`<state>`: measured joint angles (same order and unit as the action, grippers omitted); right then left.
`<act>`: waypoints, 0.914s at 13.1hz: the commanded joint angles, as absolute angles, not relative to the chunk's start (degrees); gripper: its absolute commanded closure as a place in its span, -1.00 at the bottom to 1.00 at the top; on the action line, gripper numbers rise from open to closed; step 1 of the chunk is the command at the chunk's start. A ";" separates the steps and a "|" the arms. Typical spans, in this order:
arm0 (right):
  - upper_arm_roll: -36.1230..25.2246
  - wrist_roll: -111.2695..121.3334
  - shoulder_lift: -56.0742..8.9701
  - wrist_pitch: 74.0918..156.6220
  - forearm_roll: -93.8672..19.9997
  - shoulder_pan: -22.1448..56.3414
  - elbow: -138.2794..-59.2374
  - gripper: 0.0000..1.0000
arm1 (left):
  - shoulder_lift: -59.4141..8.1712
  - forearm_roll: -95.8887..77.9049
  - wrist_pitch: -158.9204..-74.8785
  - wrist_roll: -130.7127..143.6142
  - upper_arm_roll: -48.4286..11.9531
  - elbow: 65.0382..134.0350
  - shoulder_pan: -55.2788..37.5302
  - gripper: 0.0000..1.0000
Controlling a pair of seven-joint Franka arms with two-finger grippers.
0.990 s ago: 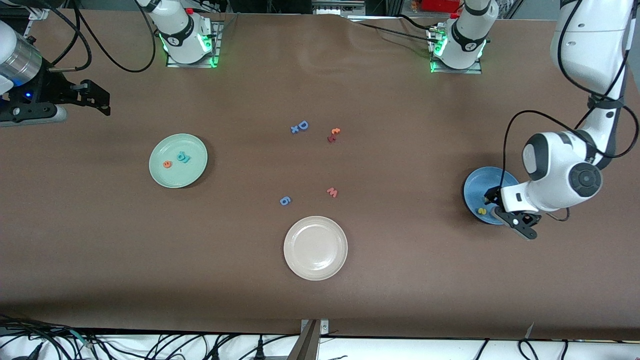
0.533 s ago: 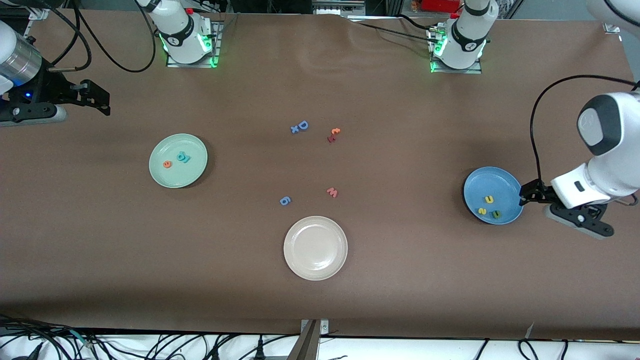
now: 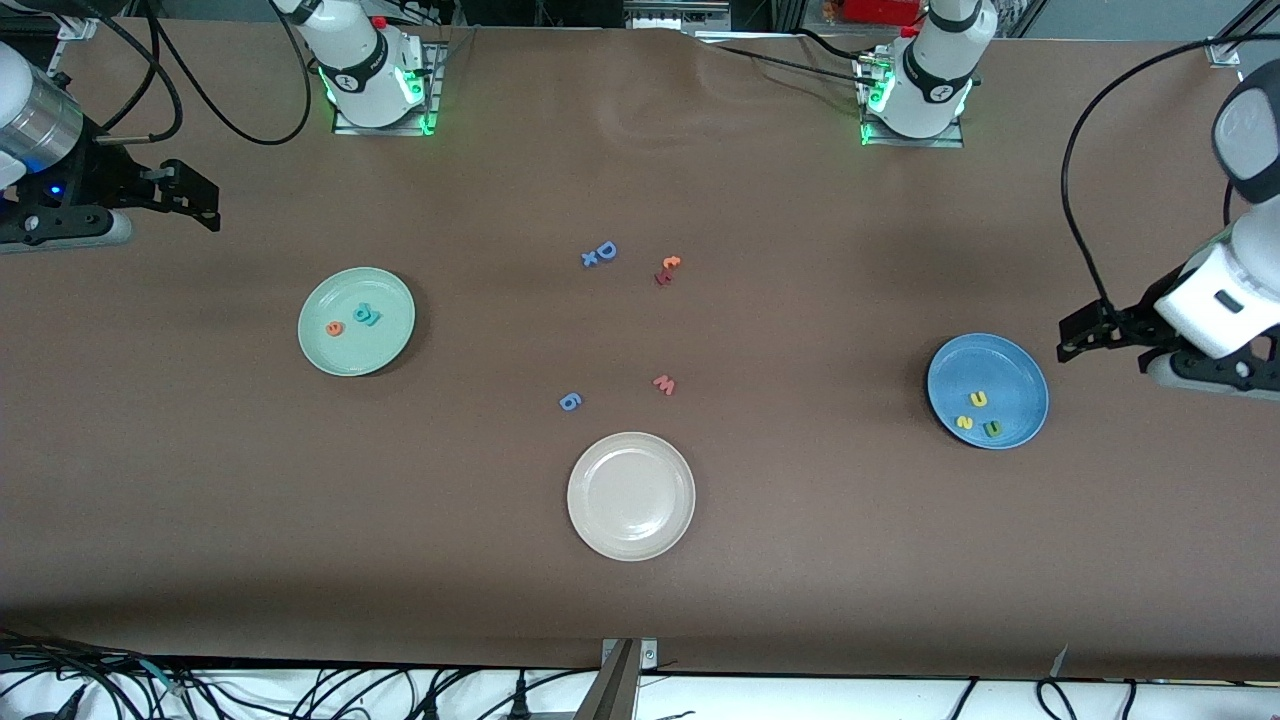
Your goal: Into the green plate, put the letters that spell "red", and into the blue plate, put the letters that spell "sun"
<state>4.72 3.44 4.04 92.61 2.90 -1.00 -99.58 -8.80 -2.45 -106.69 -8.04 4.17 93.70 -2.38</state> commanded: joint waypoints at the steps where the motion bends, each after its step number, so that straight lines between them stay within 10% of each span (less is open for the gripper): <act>1: 5.19 3.52 3.69 91.93 3.69 -1.67 -98.70 -1.00 | -7.47 -3.16 -105.91 -7.03 4.75 94.57 -2.72 -1.00; 12: 5.36 3.52 3.78 91.85 3.69 -1.58 -98.61 -1.00 | -7.56 -3.34 -104.15 -6.15 4.57 94.39 -2.72 -1.00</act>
